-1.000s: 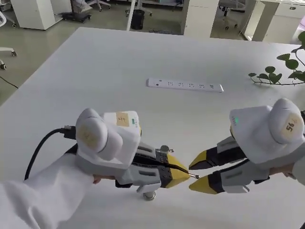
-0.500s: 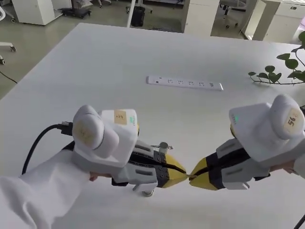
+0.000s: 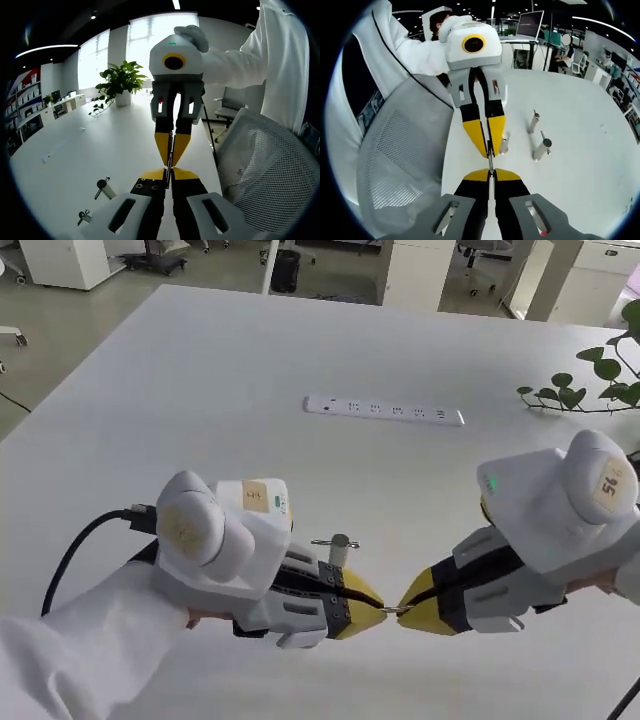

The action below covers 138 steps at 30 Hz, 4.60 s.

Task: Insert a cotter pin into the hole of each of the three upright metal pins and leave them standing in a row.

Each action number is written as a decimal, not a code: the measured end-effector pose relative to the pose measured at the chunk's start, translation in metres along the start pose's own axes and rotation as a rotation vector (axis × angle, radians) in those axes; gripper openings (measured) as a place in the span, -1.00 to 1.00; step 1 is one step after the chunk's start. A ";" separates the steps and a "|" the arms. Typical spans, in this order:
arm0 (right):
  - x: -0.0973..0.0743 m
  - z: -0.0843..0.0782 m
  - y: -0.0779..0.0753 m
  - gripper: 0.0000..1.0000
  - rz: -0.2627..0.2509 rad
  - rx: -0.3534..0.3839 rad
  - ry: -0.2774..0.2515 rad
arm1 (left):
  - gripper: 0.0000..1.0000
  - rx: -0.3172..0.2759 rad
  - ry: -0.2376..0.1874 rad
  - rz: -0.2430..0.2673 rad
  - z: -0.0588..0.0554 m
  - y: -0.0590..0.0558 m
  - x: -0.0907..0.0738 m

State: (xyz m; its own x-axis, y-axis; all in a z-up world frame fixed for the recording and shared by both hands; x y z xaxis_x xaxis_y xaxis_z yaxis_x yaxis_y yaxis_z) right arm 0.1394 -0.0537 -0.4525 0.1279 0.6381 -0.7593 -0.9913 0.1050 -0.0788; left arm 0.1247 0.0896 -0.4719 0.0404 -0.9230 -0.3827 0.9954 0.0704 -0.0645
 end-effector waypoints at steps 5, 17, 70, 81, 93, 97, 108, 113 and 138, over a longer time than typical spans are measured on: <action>-0.002 0.002 -0.003 -1.00 -0.035 0.016 -0.008 | -0.38 0.026 0.031 0.052 -0.008 0.001 -0.006; 0.019 -0.010 -0.004 -1.00 -0.062 0.092 0.048 | -0.24 -0.110 0.056 0.211 -0.042 0.014 -0.027; 0.067 -0.002 -0.011 -1.00 -0.063 0.077 0.053 | -0.77 -0.261 0.097 0.217 -0.081 0.017 -0.013; 0.082 0.012 -0.010 -1.00 -0.048 0.013 0.041 | -0.77 -0.261 0.100 0.202 -0.080 0.017 -0.013; 0.085 0.025 -0.008 -1.00 -0.022 -0.185 0.100 | -0.77 -0.250 0.109 0.194 -0.080 0.017 -0.013; 0.086 0.027 -0.008 -1.00 -0.016 -0.265 0.112 | -0.76 -0.246 0.110 0.192 -0.080 0.017 -0.013; 0.085 0.027 -0.007 -1.00 -0.018 -0.239 0.089 | -0.75 -0.257 0.126 0.175 -0.079 0.018 -0.017; 0.083 0.024 -0.006 -0.81 -0.041 -0.140 0.030 | -0.37 -0.288 0.116 0.146 -0.078 0.014 -0.027; 0.098 0.012 0.004 -0.74 -0.089 0.174 -0.136 | 0.99 -0.360 0.044 0.167 -0.072 -0.016 -0.083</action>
State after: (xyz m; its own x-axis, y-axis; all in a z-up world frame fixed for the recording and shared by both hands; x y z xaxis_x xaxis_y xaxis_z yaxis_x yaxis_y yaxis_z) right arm 0.1484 0.0183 -0.5198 0.2290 0.7161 -0.6594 -0.9575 0.2877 -0.0201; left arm 0.0996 0.1918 -0.5053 0.1871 -0.8710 -0.4542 0.8812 0.3532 -0.3143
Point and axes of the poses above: the centre of the closed fingertips' face, and the gripper's own axes: x roughly forward along the fingers, y roughly to its left, z roughly out of its top, the point moved 9 cm from there along -x, roughly backward along the fingers, and after that the axes turned 8 degrees about -z, right-handed, at the moved point
